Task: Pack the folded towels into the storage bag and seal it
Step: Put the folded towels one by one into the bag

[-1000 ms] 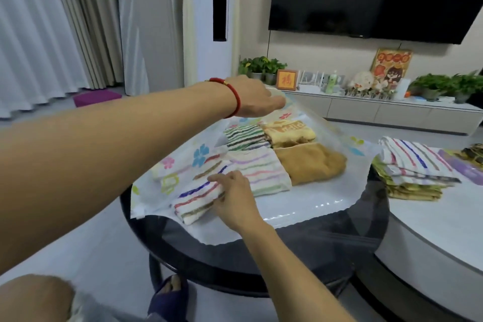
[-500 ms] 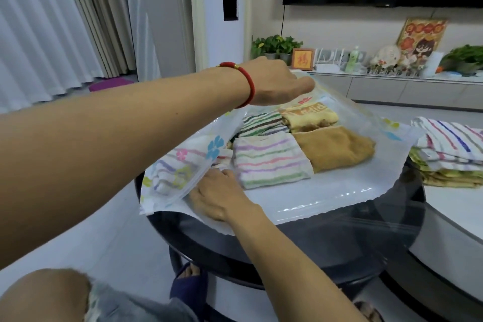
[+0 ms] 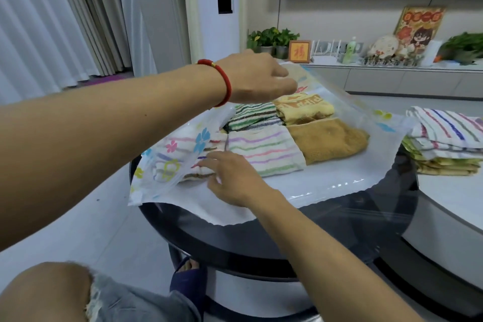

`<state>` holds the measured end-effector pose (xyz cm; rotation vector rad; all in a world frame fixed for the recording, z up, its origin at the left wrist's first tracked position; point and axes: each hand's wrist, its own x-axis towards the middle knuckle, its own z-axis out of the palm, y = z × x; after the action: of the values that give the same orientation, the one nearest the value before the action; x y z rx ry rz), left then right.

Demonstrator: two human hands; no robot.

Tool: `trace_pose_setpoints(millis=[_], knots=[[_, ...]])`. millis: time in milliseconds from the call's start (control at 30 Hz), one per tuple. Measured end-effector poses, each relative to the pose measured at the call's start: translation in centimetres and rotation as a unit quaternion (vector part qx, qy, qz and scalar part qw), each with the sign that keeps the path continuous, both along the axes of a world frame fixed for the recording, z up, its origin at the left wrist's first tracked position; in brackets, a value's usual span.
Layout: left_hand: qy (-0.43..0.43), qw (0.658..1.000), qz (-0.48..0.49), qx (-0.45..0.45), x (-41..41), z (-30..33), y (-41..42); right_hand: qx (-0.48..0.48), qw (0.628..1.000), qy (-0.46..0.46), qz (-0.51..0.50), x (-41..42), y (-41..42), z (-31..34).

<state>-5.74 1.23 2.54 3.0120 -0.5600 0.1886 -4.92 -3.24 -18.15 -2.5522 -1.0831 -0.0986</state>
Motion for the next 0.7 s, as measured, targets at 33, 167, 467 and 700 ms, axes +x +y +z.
trace_pose_setpoints(millis=[33,167,467,700], knots=[[-0.005,1.000,-0.001,0.009,0.0,-0.3,-0.2,0.020,1.000,-0.006,0.010,-0.6,-2.4,0.2],[-0.025,0.997,-0.004,0.067,0.6,-1.8,-2.0,0.033,0.997,-0.041,-0.050,-1.9,-14.6,1.2],[-0.161,0.960,-0.062,0.218,4.2,-5.1,-9.5,0.114,0.882,-0.043,-0.454,0.6,-38.4,0.4],[-0.196,0.946,-0.129,0.224,7.9,-5.6,-15.4,0.127,0.792,-0.026,-0.597,11.2,-48.0,0.1]])
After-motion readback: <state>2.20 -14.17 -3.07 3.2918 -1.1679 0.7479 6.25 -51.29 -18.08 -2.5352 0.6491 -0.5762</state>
